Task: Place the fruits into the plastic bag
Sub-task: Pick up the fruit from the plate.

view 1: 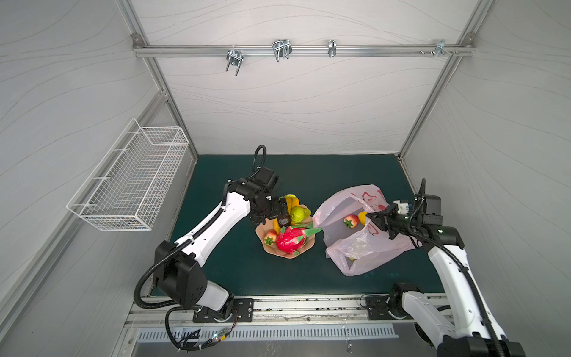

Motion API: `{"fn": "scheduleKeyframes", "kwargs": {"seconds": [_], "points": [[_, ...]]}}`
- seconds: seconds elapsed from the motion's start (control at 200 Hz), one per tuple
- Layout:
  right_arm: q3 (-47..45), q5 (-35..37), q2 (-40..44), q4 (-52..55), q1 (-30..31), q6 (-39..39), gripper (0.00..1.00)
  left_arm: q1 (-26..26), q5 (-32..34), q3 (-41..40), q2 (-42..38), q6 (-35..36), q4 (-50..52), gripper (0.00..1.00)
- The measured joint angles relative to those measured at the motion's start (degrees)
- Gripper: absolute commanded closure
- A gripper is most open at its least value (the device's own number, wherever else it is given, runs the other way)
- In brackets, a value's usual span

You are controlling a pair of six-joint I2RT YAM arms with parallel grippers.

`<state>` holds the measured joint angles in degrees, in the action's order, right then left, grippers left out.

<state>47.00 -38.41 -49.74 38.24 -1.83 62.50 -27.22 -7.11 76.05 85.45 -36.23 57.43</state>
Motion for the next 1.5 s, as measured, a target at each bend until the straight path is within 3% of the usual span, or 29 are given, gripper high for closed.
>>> {"fn": "scheduleKeyframes", "kwargs": {"seconds": [0.7,1.166,1.501], "points": [[0.5,0.0,0.1,0.4,0.0,-0.6,1.0,0.2,-2.2,-1.9,13.1,-1.5,-10.1,0.15],[0.7,0.0,0.1,0.4,0.0,-0.6,1.0,0.2,-2.9,-1.9,14.0,-1.4,-11.5,0.53],[0.7,0.0,0.1,0.3,0.0,-0.5,1.0,0.2,-0.4,-0.9,8.1,0.1,-7.7,0.56]]}}
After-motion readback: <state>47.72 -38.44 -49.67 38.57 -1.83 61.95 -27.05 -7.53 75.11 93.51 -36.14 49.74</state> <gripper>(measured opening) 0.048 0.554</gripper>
